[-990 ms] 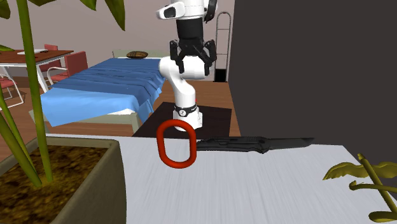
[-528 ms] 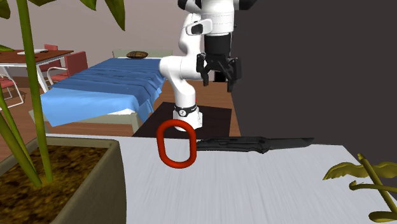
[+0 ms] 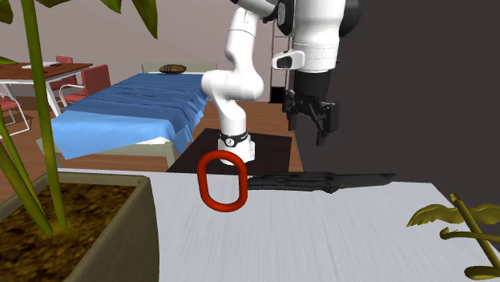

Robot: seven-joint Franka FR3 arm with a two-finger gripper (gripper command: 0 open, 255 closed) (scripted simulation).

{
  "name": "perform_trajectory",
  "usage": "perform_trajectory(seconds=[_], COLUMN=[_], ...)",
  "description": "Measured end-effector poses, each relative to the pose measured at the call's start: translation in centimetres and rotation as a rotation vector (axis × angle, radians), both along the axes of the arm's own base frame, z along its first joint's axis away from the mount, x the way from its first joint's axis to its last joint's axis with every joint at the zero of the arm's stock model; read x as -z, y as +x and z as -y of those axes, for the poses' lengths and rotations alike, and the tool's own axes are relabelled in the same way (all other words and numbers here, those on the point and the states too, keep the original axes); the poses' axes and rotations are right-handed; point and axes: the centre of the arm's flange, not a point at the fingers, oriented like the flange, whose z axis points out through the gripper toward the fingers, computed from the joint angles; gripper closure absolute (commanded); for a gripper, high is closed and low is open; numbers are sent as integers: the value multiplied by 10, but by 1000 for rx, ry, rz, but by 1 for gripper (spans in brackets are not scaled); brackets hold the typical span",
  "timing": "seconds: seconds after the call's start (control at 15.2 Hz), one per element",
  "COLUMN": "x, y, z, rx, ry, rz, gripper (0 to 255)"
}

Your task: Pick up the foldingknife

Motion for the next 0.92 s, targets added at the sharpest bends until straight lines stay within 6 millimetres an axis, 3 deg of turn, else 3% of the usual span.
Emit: perform_trajectory(seconds=[0.46, 0.92], x=[44, 81], y=[48, 55], z=[-70, -75], rx=[235, 270], ry=[-25, -22], rz=[2, 4], gripper=[0, 0])
